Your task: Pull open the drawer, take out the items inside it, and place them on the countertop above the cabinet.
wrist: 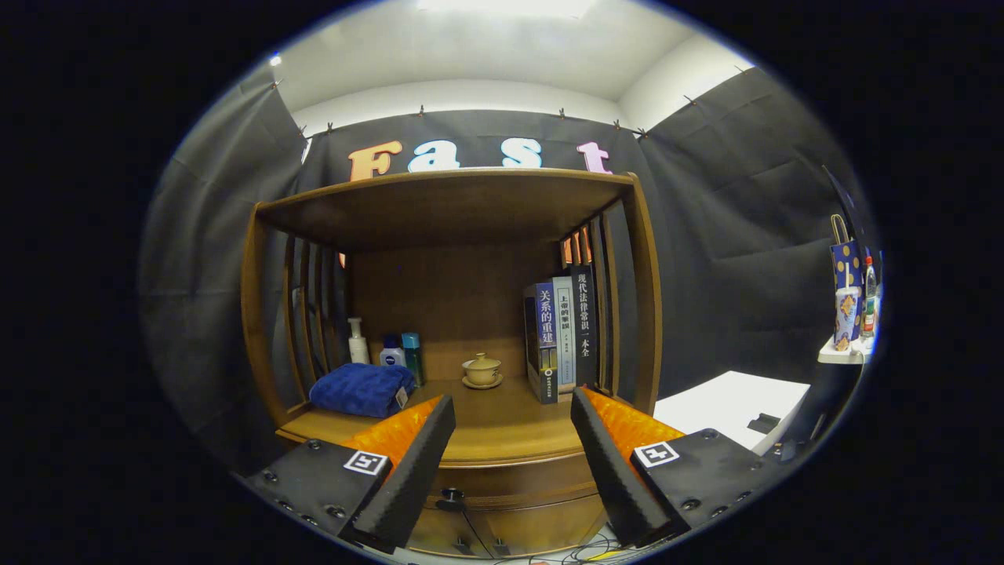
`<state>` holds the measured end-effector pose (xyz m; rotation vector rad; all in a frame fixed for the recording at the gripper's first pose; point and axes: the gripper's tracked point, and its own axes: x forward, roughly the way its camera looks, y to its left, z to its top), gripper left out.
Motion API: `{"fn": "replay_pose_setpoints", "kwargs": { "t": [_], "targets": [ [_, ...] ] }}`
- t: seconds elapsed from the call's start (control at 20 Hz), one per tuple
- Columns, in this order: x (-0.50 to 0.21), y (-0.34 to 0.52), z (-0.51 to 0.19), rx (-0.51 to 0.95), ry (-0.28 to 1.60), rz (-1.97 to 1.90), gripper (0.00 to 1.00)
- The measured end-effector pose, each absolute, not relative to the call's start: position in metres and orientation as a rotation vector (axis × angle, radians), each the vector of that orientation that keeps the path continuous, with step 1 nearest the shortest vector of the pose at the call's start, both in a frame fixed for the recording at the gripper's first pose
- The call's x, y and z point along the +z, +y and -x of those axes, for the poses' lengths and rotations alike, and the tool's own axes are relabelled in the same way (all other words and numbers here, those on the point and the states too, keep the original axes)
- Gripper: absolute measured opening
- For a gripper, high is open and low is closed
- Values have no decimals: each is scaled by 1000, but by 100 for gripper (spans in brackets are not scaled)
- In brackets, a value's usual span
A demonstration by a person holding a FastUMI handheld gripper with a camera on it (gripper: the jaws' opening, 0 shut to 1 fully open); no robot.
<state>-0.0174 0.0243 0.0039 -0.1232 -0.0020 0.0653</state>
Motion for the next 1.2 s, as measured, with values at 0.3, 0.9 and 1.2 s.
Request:
{"fn": "replay_pose_setpoints", "kwargs": {
  "t": [0.3, 0.9, 1.2],
  "targets": [
    [1, 26, 19, 75, -2, 101, 98],
    [-47, 52, 19, 133, 48, 52, 98],
    [-98, 74, 19, 179, 109, 82, 98]
  ]
}}
